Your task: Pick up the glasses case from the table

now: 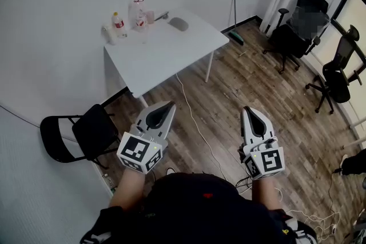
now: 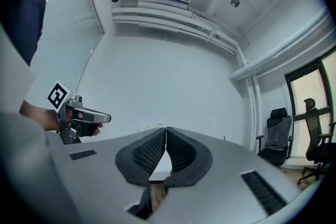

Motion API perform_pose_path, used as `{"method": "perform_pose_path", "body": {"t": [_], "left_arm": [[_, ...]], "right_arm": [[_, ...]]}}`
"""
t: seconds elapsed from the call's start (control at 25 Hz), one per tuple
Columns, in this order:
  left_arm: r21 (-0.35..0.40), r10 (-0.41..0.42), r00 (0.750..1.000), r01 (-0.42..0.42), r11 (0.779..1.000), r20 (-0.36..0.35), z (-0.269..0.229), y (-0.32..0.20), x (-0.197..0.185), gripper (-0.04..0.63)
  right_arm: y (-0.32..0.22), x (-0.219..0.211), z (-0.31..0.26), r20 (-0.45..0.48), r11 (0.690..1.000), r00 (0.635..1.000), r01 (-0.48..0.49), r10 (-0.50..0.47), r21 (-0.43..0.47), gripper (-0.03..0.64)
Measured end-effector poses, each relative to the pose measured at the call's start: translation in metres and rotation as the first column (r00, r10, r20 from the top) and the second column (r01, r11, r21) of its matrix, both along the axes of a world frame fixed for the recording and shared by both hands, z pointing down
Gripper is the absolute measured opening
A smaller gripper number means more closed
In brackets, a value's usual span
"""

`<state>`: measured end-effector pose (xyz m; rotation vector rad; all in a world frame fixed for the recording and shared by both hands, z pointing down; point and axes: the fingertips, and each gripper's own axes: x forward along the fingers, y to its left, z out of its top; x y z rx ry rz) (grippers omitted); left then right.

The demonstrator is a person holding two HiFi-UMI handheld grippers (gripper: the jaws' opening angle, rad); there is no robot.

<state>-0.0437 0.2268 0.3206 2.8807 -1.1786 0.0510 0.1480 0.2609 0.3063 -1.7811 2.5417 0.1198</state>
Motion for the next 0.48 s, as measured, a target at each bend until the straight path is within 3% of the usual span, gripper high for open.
{"method": "perform_pose_path", "body": {"t": [0.48], "left_arm": [[-0.054,-0.061,0.998,0.062,0.997,0.013,0.019,0.011,0.033,0.023]], "right_arm": [[-0.006,0.032,0.028,0.024,0.993,0.996,0.089,-0.087,-0.079,0.023]]}}
